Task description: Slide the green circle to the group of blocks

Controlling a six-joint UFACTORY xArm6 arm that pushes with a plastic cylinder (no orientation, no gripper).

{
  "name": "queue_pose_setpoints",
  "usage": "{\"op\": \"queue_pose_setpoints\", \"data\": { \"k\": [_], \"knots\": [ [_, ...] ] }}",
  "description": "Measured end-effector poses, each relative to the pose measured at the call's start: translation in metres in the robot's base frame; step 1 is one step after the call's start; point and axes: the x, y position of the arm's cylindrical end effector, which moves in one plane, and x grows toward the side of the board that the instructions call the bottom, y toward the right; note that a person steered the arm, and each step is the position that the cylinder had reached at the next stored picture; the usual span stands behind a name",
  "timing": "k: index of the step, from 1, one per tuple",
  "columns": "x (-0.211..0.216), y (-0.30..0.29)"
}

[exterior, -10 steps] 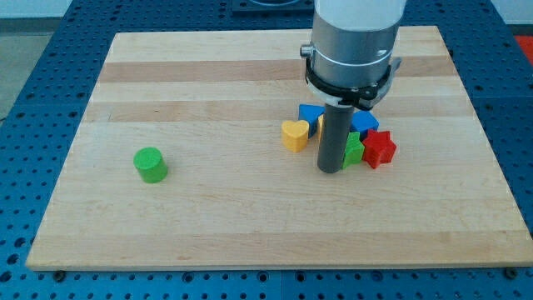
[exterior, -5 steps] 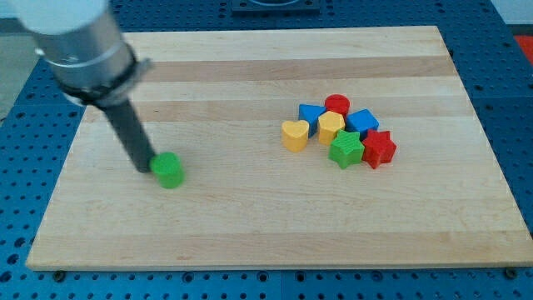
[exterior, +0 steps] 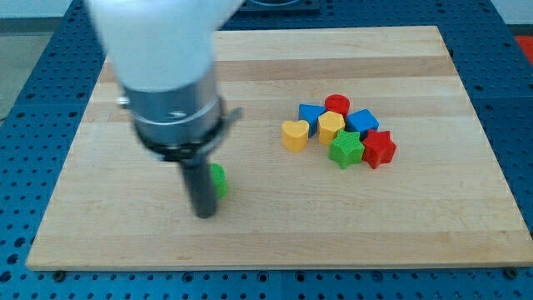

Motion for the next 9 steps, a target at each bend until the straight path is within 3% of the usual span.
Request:
{"op": "queue_pose_setpoints", "data": {
  "k": [1, 2, 3, 4, 5, 6, 7, 9],
  "knots": [
    [-0.001, -0.044],
    [-0.016, 0.031],
    [-0.030, 0.060],
    [-0.011, -0.020],
    [-0.032, -0.045],
    [-0.057, -0.022],
    [-0.052, 0.069],
    [-0.052, 0.170]
  ]
}}
